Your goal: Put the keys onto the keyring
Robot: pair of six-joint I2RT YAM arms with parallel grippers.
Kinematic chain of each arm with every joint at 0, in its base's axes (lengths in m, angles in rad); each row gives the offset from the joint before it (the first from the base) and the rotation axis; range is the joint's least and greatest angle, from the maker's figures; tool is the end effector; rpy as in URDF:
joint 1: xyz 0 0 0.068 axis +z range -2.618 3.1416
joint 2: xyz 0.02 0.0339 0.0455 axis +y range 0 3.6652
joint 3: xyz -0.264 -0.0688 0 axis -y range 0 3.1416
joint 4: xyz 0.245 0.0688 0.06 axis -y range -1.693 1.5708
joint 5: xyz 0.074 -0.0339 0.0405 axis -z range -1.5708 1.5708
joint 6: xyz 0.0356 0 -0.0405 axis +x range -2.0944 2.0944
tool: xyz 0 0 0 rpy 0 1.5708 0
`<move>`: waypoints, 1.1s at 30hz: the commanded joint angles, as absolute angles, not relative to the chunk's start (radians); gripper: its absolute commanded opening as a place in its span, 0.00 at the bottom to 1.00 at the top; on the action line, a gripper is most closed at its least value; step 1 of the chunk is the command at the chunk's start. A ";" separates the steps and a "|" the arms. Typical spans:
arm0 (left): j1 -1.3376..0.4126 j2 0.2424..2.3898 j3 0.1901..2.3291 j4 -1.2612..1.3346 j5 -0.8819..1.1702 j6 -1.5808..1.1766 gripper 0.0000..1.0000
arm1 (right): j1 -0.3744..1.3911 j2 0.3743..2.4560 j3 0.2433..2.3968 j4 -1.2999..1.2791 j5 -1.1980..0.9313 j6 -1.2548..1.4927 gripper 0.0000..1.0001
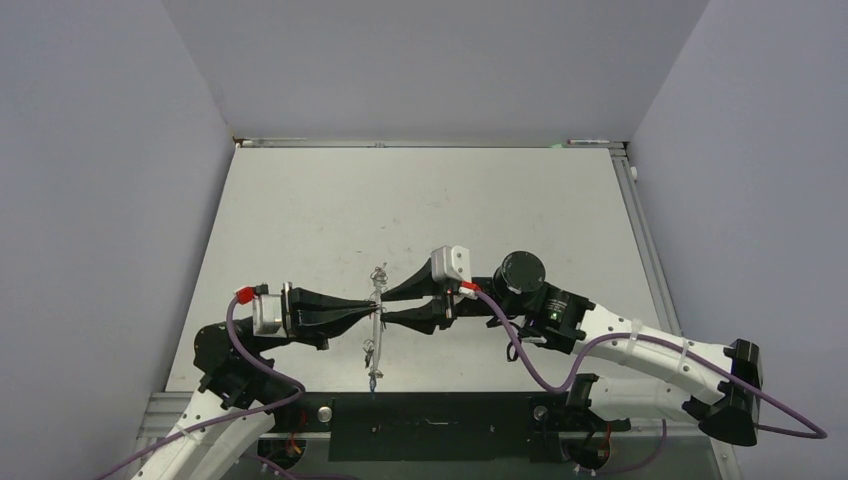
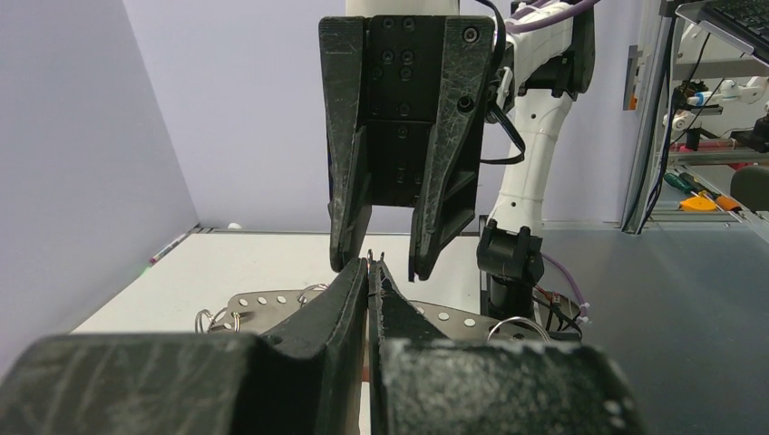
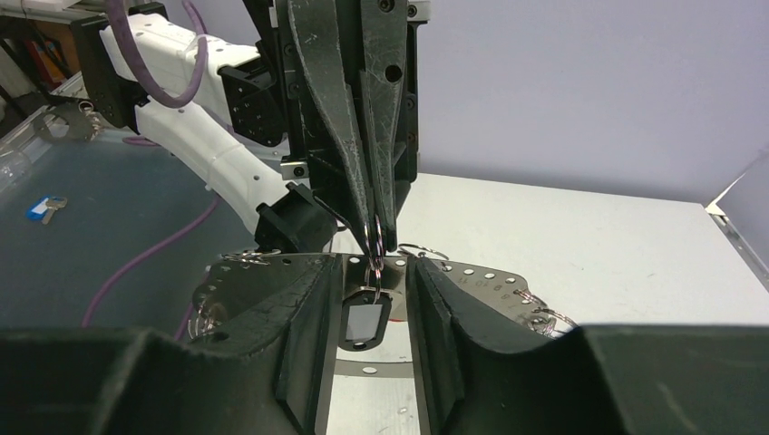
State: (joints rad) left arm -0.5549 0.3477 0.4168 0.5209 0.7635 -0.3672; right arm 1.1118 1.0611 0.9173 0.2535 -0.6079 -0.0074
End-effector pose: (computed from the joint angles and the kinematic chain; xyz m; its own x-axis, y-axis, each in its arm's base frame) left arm 0.0677 -0.0709 0.3357 0.1294 -0.3853 -0.9137 0.9808 0.1853 0.0607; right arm 0.0903 0.2285 0.3795 0.0558 0.0992 -0.9935 -0.9870 -0.1445 -0.0699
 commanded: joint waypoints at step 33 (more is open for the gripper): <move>-0.545 0.326 0.422 0.600 0.745 -0.393 0.00 | 1.098 1.127 0.936 0.358 -0.657 0.035 0.22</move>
